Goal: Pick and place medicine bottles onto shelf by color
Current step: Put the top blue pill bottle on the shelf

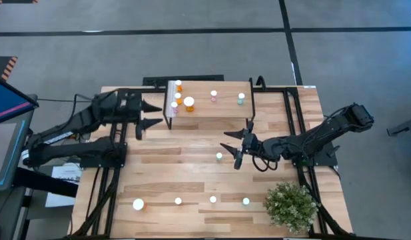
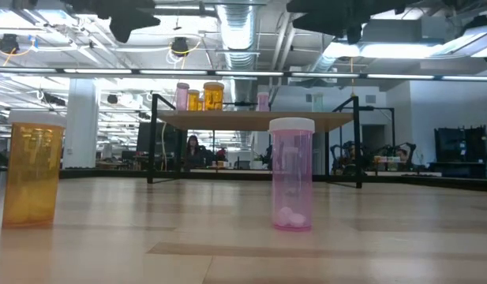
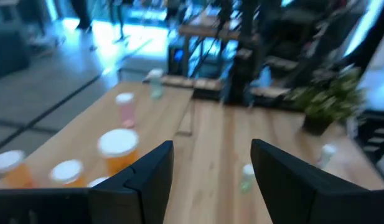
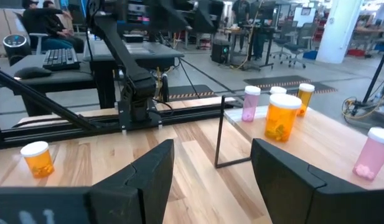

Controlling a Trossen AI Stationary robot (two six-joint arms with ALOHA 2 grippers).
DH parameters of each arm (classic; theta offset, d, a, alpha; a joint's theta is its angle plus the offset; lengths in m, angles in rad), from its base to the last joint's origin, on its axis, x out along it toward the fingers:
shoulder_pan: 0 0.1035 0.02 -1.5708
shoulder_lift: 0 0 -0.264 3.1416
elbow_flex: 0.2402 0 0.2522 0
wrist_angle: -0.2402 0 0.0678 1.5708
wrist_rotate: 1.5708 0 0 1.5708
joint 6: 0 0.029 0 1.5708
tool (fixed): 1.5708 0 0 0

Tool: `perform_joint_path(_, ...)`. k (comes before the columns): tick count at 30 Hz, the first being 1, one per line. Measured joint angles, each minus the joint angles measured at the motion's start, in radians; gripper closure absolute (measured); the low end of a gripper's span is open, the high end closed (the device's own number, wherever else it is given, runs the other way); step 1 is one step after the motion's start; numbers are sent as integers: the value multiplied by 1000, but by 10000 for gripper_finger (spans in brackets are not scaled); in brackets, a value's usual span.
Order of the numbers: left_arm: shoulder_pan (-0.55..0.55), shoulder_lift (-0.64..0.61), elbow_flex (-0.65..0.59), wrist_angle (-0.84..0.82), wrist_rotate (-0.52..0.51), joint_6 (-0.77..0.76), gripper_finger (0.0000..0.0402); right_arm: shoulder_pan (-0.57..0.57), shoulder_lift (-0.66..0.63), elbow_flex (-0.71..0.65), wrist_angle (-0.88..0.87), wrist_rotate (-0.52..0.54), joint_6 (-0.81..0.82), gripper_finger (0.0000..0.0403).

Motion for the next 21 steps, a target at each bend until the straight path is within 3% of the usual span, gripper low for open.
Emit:
perform_joint_path(5, -95, -95, -156, 184, -14, -62, 200, 0, 0, 9, -90, -37, 42, 168)
perform_joint_path(12, -247, -136, -342, 432, -124, -99, 200, -1, 6, 53, -322, -106, 164, 168)
perform_joint_path(17, -346, -121, -394, 526, -219, -90, 200, -8, 21, 53, -430, -167, 330, 168)
perform_joint_path(21, -396, -119, -396, 581, -283, -70, 200, -12, 78, 49, -419, -214, 369, 168)
